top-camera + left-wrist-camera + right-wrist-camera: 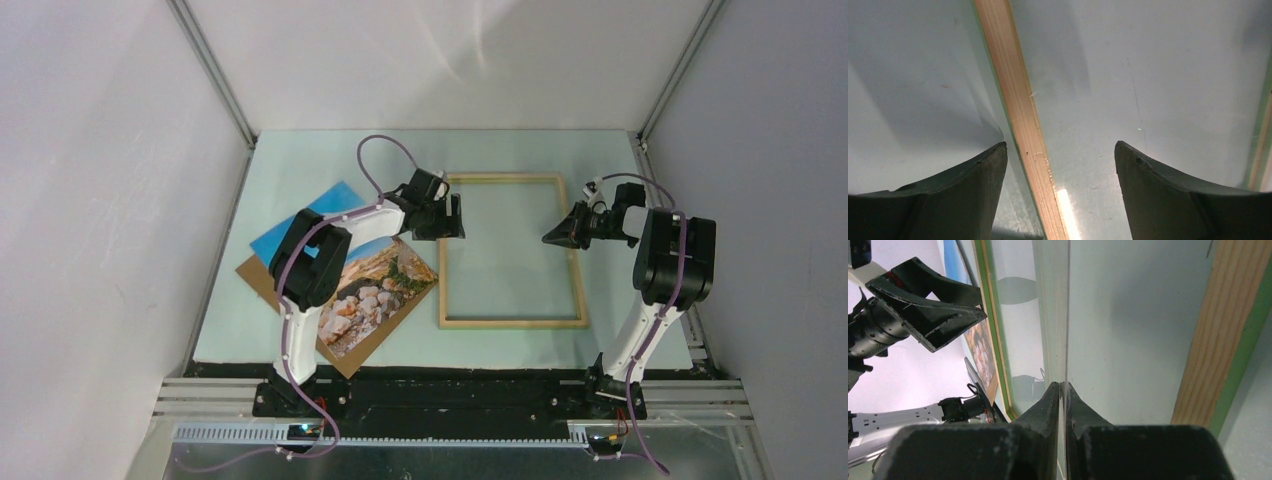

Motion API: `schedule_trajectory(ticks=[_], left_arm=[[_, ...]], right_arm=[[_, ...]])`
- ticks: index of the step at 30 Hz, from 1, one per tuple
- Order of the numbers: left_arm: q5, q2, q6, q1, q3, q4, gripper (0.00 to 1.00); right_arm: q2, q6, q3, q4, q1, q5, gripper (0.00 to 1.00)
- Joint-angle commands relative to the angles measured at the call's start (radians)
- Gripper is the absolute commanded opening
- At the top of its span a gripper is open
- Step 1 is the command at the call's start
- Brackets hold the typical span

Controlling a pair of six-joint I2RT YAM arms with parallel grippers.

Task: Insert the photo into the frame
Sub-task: Place the photo frame item in the photo frame.

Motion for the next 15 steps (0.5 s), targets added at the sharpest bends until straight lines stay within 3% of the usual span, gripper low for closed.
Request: schedule_trajectory(ticks=[1,7,15], left_arm=[[-0.142,-0.01,0.043,-0.042,0.024,-0.064,0.85],[-0.276,-0.006,0.089,-0.089,0.055,-0.109,0.88],[-0.34,0.012,0.123,-0.118,0.095,-0.153,0.9]], right_arm=[[-0.041,-0.019,-0.001,0.016,0.008,0.043,0.08],[-0.047,-0.027,-0.001,0.008,0.012,0.062,0.1],[-0.053,-0.033,-0.002,0.008,0.013,0.08,0.15]])
